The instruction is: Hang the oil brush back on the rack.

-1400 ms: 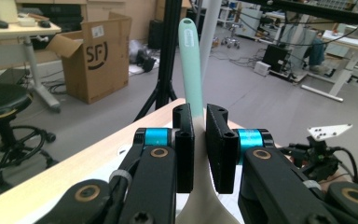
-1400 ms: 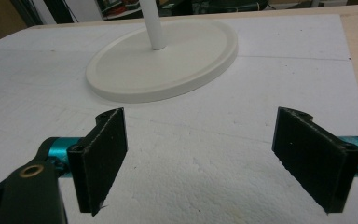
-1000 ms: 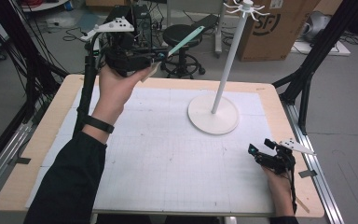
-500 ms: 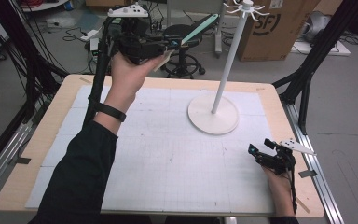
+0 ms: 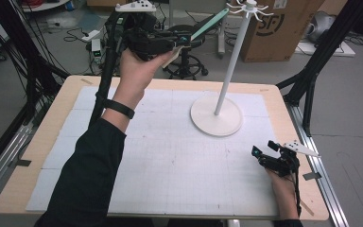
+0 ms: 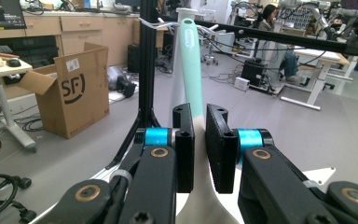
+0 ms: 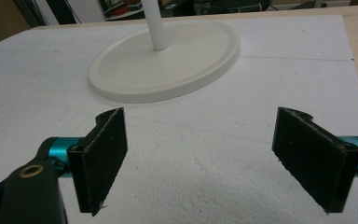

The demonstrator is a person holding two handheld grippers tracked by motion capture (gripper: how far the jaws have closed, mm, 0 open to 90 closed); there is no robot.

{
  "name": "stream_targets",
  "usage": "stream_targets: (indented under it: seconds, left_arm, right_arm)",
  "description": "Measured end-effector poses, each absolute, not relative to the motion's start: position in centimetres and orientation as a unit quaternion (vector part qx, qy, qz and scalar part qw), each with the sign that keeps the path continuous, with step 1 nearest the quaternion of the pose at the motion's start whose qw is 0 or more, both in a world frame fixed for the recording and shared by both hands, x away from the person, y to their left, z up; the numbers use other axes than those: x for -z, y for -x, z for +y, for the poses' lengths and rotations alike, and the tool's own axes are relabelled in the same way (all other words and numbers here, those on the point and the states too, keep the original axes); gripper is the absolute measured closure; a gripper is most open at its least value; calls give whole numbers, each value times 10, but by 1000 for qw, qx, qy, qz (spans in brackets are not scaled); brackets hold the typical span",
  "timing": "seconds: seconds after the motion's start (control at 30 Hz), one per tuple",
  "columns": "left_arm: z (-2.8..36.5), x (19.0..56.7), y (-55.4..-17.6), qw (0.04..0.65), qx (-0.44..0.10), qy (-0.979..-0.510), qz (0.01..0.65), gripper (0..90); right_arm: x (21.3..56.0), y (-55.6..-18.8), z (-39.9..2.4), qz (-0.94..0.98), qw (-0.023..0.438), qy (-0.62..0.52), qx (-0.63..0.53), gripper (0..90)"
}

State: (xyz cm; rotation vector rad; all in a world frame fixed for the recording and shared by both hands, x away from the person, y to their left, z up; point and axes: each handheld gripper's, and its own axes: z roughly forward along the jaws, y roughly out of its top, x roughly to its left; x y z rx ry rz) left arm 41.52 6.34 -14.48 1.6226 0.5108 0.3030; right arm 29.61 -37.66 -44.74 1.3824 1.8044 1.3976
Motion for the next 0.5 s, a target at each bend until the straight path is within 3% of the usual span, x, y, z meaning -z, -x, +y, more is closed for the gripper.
stream_targets:
  seconds: [0.5]
  left_arm:
    - [57, 151, -424, 658, -114, -709, 226, 822]
  right_arm:
    - [447, -296, -377, 656, 232, -504, -511, 171]
